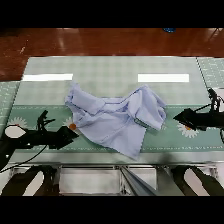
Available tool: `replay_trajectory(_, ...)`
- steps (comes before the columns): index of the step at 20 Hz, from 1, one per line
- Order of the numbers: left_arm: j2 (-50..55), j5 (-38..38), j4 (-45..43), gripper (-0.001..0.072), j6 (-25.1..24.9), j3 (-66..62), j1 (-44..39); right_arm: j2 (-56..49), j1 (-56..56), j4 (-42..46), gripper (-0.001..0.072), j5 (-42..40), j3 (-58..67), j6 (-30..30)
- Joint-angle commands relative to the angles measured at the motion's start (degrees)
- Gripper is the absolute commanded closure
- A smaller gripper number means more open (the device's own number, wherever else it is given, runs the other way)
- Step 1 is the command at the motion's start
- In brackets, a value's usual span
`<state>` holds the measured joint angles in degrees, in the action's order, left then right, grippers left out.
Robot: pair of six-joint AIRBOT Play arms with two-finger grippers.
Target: Fold the shirts.
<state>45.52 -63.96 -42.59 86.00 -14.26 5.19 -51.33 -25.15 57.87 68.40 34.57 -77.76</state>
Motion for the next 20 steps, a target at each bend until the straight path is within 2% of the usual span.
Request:
replay_trajectory(1,3.72,6.73,6.91,0.0201,0.92,1.40,-9.88,0.07,-0.02,-1.99,0.0304,-0.94,-0.17,0.50)
replay_trajectory(8,15.30,28.48,27.12,0.0202,0.74,1.25,-33.57,0.07,-0.02,-2.05,0.0304,-0.94,-0.17,0.48)
replay_trajectory(12,19.37,35.30,28.68,0.0205,-2.62,-3.52,-40.24,0.07,-0.02,-1.68,0.0304,-1.36,-0.17,0.46)
replay_trajectory(13,20.22,35.21,28.65,0.0260,-2.99,-5.05,-40.35,0.07,-0.02,-1.25,0.0304,-1.38,-0.17,0.44)
replay_trajectory(14,21.07,34.77,28.55,0.0456,-3.19,-6.47,-40.17,0.07,-0.02,0.33,0.0304,-1.36,-0.22,0.35)
replay_trajectory(15,21.40,34.42,28.50,0.0687,-5.62,-7.58,-40.00,0.07,-0.02,2.34,0.0304,-1.38,-0.63,-0.63)
replay_trajectory(17,21.40,32.72,28.50,0.0683,-9.79,-9.55,-39.50,0.07,-0.04,5.11,0.0304,-1.70,-2.47,-3.32)
replay_trajectory(20,21.40,31.76,28.52,0.0683,-10.14,-10.29,-39.15,-2.27,0.15,1.18,0.0304,-2.60,-5.14,-1.05)
